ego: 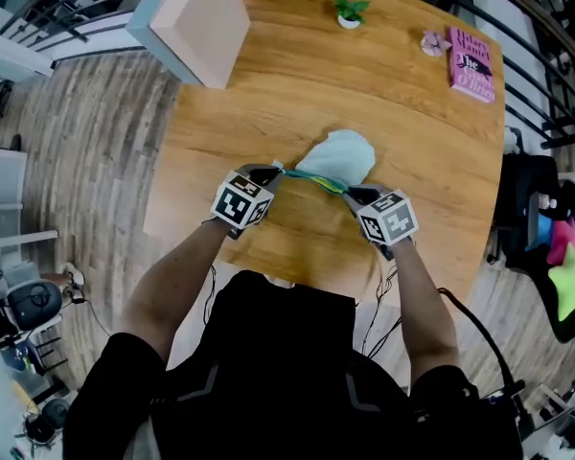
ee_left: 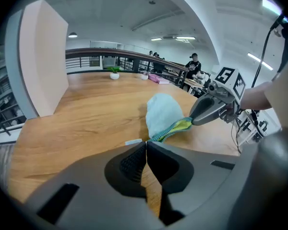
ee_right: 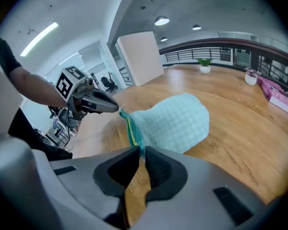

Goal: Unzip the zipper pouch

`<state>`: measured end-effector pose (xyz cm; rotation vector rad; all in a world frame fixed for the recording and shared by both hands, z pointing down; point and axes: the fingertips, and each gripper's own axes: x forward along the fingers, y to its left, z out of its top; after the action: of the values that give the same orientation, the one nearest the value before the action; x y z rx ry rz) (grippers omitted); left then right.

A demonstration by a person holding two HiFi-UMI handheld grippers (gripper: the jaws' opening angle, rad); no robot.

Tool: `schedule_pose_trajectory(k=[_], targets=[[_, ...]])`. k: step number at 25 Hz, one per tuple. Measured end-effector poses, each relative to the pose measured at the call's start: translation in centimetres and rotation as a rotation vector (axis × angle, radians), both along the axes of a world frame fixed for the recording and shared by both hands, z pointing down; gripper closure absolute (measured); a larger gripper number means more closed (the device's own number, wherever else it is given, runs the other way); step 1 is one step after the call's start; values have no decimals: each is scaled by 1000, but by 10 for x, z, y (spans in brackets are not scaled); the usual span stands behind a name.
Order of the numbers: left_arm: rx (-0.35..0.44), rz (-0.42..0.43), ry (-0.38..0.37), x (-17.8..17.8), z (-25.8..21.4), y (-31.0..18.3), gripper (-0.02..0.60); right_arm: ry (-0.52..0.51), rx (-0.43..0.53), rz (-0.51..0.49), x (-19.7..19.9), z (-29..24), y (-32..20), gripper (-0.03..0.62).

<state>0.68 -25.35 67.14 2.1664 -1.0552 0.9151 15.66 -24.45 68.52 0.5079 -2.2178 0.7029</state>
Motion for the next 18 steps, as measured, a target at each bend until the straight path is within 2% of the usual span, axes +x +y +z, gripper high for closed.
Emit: schedule_pose_trajectory(k=[8,15,18], targets=[[-67,34,-7,0,29,14,551,62,-93,7,-2,28,25,544],[-64,35,-18,2,34,15,551,95,-141,53,-1,34,28,541],[-73,41,-9,2,37,10,551,67,-176,94,-1,37,25,539]])
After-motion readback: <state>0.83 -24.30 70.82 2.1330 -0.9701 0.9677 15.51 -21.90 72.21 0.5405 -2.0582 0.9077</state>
